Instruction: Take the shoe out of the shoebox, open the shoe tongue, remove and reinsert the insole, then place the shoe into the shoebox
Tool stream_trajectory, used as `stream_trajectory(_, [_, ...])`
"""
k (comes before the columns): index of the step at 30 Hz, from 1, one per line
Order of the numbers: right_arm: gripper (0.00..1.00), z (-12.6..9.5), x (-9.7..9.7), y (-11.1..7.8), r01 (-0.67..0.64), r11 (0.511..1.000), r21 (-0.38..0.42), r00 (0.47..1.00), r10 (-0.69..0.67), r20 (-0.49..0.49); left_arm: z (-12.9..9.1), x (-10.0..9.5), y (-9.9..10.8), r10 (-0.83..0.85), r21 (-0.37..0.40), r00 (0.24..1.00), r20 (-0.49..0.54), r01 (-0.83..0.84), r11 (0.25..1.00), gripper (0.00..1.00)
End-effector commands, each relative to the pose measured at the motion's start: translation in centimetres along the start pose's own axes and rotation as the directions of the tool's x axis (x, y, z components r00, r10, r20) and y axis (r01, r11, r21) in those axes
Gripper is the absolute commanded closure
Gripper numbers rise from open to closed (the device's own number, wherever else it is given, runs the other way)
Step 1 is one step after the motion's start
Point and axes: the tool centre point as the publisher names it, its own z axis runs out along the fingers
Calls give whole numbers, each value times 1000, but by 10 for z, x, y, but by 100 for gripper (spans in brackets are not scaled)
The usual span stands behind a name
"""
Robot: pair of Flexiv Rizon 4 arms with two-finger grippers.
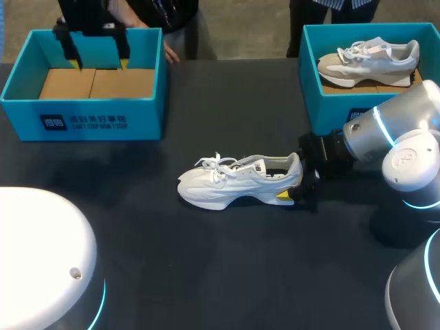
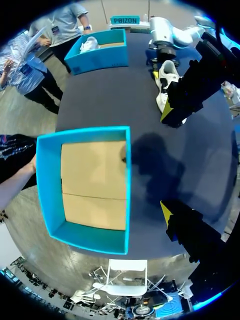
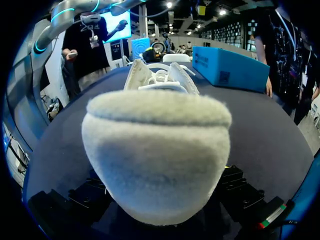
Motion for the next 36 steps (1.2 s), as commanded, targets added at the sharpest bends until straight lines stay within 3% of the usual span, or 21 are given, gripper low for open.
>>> stream_trajectory(1, [100, 3, -1, 1, 0, 1000, 3, 1000, 0, 1, 1, 15, 27, 1, 58, 1000, -14, 0, 998, 0])
stream_trajectory(16, [100, 3, -1, 1, 0, 1000, 3, 1000, 0, 1, 11, 79, 79, 9, 47, 995, -95, -4, 999, 0])
stream_trajectory(25, [100, 3, -1, 1, 0, 1000, 3, 1000, 0, 1, 18, 111, 95, -2, 47, 995, -102, 7, 999, 0])
stream_trajectory(36, [100, 3, -1, 1, 0, 1000, 3, 1000, 0, 1, 28, 137, 108, -37, 46, 995, -87, 41, 998, 0])
